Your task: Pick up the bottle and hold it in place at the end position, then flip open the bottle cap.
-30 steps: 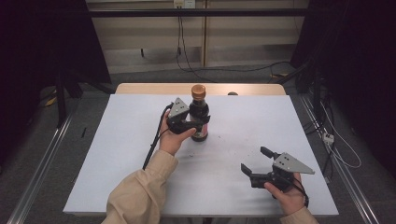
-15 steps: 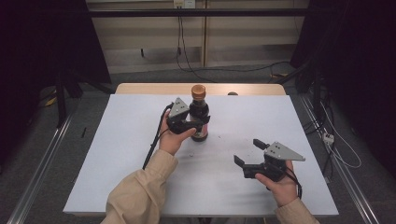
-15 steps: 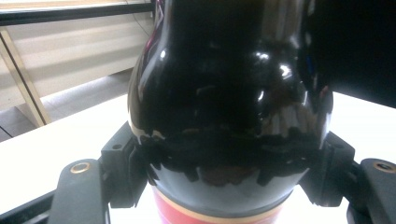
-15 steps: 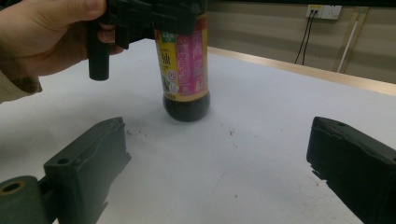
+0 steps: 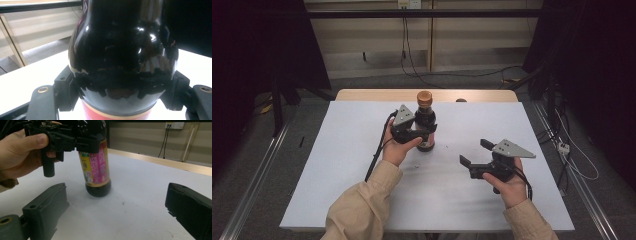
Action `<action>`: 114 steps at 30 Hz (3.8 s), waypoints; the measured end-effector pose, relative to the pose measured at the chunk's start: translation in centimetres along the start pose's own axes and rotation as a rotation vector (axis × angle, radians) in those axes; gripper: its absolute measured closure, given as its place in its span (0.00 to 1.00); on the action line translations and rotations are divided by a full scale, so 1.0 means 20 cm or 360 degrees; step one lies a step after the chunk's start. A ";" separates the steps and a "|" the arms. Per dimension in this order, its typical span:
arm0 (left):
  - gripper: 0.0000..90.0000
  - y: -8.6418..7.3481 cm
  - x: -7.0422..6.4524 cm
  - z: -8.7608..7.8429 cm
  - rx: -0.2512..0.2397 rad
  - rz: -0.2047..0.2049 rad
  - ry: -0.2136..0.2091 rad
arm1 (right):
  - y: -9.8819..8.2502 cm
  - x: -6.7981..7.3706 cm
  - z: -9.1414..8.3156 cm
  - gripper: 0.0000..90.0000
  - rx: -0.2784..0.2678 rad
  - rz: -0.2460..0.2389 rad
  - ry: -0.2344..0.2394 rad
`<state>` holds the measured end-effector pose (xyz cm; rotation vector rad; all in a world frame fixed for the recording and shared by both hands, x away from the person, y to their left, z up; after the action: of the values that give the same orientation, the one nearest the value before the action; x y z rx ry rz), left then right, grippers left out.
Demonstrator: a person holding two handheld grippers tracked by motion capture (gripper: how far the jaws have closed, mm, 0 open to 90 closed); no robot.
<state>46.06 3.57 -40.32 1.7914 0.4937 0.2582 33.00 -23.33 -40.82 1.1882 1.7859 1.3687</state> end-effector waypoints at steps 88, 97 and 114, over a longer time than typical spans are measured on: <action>0.32 -0.01 -0.01 0.01 -0.0005 -0.0002 0.0003 | 0.60 0.13 0.40 1.00 0.0007 -0.0143 0.0125; 0.32 -0.01 0.00 0.01 -0.0013 0.0009 0.0001 | 0.64 0.14 0.41 1.00 0.0001 -0.0185 0.0131; 0.33 -0.01 0.00 0.01 -0.0005 0.0016 0.0002 | 0.67 0.15 0.43 1.00 0.0011 -0.0214 0.0174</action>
<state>46.03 3.44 -40.56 1.7914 0.4854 0.2670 42.93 -15.97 -30.38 0.9942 1.9109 1.3732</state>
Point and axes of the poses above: each handheld gripper's, and its own axes: z roughly forward along the jaws, y roughly out of its top, x roughly to its left, the point moved 1 cm from there along z, roughly forward along the jaws, and after that the axes turned 9 degrees about -y, right-handed, at the moved point
